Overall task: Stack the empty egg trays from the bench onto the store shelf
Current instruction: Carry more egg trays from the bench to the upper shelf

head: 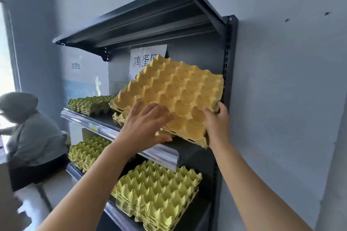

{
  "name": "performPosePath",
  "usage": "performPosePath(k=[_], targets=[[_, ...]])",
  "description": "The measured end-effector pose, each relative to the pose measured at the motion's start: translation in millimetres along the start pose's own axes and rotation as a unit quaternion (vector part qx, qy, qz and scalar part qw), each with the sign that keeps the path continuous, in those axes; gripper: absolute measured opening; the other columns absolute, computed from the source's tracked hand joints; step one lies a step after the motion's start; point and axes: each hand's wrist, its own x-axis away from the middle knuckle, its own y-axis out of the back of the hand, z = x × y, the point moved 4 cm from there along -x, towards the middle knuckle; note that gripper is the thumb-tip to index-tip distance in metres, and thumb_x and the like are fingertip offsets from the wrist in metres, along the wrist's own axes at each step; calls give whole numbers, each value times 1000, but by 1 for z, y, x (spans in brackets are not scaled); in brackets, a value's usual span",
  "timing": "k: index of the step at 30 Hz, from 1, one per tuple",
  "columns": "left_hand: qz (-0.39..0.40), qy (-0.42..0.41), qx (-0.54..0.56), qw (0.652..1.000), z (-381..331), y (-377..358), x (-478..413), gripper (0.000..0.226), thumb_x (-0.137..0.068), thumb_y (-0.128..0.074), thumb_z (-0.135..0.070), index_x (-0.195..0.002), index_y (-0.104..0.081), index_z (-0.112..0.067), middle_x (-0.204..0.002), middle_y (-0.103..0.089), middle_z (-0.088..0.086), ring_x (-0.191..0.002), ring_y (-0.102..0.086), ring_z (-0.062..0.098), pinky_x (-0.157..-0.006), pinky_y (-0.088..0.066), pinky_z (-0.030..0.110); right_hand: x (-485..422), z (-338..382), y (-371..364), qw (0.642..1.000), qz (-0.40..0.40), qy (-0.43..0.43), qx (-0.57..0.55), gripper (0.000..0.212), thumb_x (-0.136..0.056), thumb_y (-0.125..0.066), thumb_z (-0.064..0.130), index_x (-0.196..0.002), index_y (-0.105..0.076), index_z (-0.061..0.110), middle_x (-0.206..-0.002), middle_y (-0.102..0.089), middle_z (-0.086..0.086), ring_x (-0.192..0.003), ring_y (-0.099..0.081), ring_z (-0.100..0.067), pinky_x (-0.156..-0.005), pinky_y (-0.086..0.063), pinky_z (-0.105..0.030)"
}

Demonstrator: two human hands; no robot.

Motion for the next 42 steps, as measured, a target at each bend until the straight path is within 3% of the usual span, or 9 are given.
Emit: performPosePath(k=[4, 7, 17, 21, 25, 28, 31, 35, 42], targets=[[-62, 19, 8, 998, 53, -26, -4, 52, -59, -84, -9, -107, -67, -20, -113, -64, 7, -97, -64, 28, -92, -45, 49, -15, 0, -55, 999, 8, -14, 31, 58, -86, -62, 35, -139, -39, 29, -133, -52, 2, -116, -52, -22, -100, -43, -47], [-99, 19, 37, 994, 99, -45, -9, 42, -61, -80, 1, -99, -69, -15, -106, -66, 6, -88, -66, 27, -89, -47, 46, -29, 1, -91, 998, 11, -18, 65, 63, -82, -63, 39, -139, -38, 30, -132, -52, 4, -117, -51, -21, -99, -43, -47], [-38, 35, 113, 992, 163, -121, -14, 39, -73, -72, 4, -107, -66, -14, -109, -65, 8, -93, -64, 34, -97, -41, 53, -46, -37, -148, 967, -2, -47, 249, 56, -85, -57, 45, -135, -43, 22, -127, -56, 0, -116, -51, -26, -80, -40, -34], [-37, 29, 106, 993, 164, -132, -16, 48, -69, -72, 6, -111, -64, -17, -109, -64, 7, -93, -65, 31, -99, -37, 53, -49, -49, -146, 968, 2, -65, 243, 59, -86, -56, 45, -139, -43, 21, -131, -53, -1, -118, -50, -25, -87, -40, -35], [-5, 33, 128, 991, 163, -138, -18, 46, -81, -63, -2, -121, -57, -22, -121, -56, 4, -110, -56, 28, -109, -23, 49, -50, -49, -145, 962, -9, -52, 269, 60, -88, -53, 50, -138, -45, 19, -135, -52, -2, -123, -49, -24, -94, -40, -36], [-10, 34, 168, 985, 162, -136, -15, 41, -83, -59, -9, -122, -57, -21, -120, -56, 4, -112, -54, 29, -110, -19, 50, -47, -48, -143, 952, -22, -38, 304, 55, -89, -50, 51, -134, -50, 19, -130, -56, -2, -117, -52, -24, -89, -42, -35], [-37, 32, 208, 977, 158, -127, -14, 44, -76, -48, -21, -119, -60, -19, -117, -58, 3, -110, -53, 29, -108, -21, 55, -44, -42, -141, 935, -41, 1, 353, 47, -92, -48, 48, -127, -54, 18, -125, -53, -6, -111, -53, -27, -81, -45, -34], [-69, 3, 251, 965, 148, -110, -19, 50, -85, -30, -44, -112, -64, -18, -112, -61, 0, -103, -55, 26, -103, -29, 49, -36, -26, -143, 908, -62, 99, 402, 37, -95, -47, 39, -124, -55, 18, -124, -50, -8, -113, -48, -28, -88, -47, -41], [-126, 6, 214, 969, 116, -81, -49, 35, -91, -38, -34, -102, -66, -16, -98, -66, 2, -91, -59, 29, -87, -40, 42, -23, 5, -114, 839, -86, 253, 474, 35, -94, -49, 32, -124, -58, 15, -122, -55, -6, -112, -50, -27, -83, -49, -40]])
